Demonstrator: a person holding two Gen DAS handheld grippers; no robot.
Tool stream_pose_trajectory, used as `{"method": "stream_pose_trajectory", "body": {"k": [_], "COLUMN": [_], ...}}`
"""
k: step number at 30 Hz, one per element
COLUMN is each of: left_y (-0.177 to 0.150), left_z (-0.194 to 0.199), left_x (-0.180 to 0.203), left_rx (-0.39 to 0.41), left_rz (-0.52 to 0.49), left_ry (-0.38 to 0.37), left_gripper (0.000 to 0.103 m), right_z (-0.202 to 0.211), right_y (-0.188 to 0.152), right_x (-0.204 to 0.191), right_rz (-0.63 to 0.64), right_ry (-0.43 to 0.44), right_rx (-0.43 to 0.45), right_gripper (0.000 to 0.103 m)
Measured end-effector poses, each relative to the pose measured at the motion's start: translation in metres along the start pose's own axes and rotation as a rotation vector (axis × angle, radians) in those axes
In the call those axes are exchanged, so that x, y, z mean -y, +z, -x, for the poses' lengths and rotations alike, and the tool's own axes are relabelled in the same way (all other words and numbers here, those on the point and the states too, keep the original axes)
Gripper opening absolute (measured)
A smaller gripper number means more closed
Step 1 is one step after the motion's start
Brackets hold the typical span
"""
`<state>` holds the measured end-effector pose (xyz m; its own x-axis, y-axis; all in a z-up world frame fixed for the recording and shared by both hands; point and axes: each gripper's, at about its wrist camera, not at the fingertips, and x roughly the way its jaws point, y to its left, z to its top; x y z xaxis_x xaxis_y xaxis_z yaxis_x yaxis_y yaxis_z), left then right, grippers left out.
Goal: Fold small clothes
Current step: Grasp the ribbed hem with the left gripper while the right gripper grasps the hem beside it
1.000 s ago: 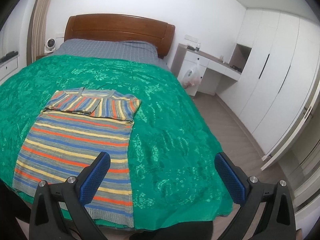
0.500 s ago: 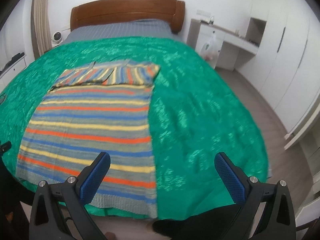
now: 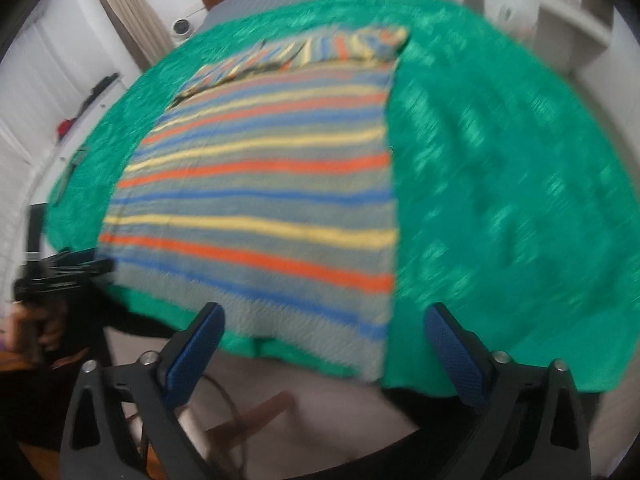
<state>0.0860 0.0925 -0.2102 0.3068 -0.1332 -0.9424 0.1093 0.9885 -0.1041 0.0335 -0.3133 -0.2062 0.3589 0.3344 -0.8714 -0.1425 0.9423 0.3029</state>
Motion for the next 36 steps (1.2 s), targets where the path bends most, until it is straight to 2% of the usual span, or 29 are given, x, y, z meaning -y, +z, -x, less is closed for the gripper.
{"method": "stream_pose_trajectory", "body": {"k": [2,4,6,7,8,9,10,11,15,19,24,28,32,34,36], "left_y": [0.002,0.004,0.004,0.003,0.003,0.003,0.003,0.004,0.001,-0.008,-0.024,-0.040,-0.053,-0.051,-0.038], "left_z": [-0.003,-0.003,-0.004,-0.005,-0.004,-0.004,-0.003,-0.004,0.010,0.027,0.048,0.058,0.061,0.067,0.080], "left_x": [-0.004,-0.007,-0.007,-0.006,-0.004,-0.002,0.000,0.000,-0.004,-0.013,-0.014,-0.010,-0.010,-0.016,-0.026], "left_rx": [-0.011,-0.006,-0.010,-0.014,-0.020,-0.024,-0.034,-0.046,-0.036,-0.020,-0.018,-0.046,-0.086,-0.076,-0.033], "left_rz": [0.030,0.059,0.069,0.066,0.062,0.057,0.050,0.049,0.056,0.037,-0.014,-0.040,-0.031,0.011,0.077], "left_ry": [-0.012,-0.027,-0.033,-0.037,-0.050,-0.065,-0.100,-0.120,-0.158,-0.191,-0.195,-0.199,-0.218,-0.247,-0.305], "left_gripper": [0.093,0.093,0.091,0.080,0.062,0.051,0.015,0.004,0.003,0.002,0.002,0.002,0.002,0.002,0.002], "right_z": [-0.009,-0.017,-0.022,-0.027,-0.033,-0.040,-0.047,-0.051,-0.038,-0.016,-0.001,0.005,0.008,0.011,0.018], "right_y": [-0.003,-0.003,0.000,0.001,0.001,0.001,0.000,-0.002,0.000,0.001,-0.001,-0.014,-0.030,-0.035,-0.028], "right_x": [0.004,0.013,0.029,0.034,0.036,0.036,0.035,0.033,0.034,0.025,0.011,0.013,0.017,0.021,0.024], "right_rz": [-0.015,-0.057,-0.154,-0.183,-0.192,-0.193,-0.189,-0.179,-0.171,-0.109,-0.040,-0.030,-0.050,-0.086,-0.140], "right_ry": [0.004,-0.041,0.037,0.095,0.133,0.159,0.175,0.177,0.152,0.109,0.083,0.077,0.086,0.113,0.173], "right_rx": [-0.026,-0.035,-0.028,-0.042,-0.071,-0.112,-0.155,-0.180,-0.162,-0.146,-0.151,-0.180,-0.221,-0.223,-0.184], "right_gripper": [0.094,0.091,0.084,0.074,0.050,0.035,0.016,0.010,0.008,0.007,0.006,0.006,0.006,0.006,0.006]}}
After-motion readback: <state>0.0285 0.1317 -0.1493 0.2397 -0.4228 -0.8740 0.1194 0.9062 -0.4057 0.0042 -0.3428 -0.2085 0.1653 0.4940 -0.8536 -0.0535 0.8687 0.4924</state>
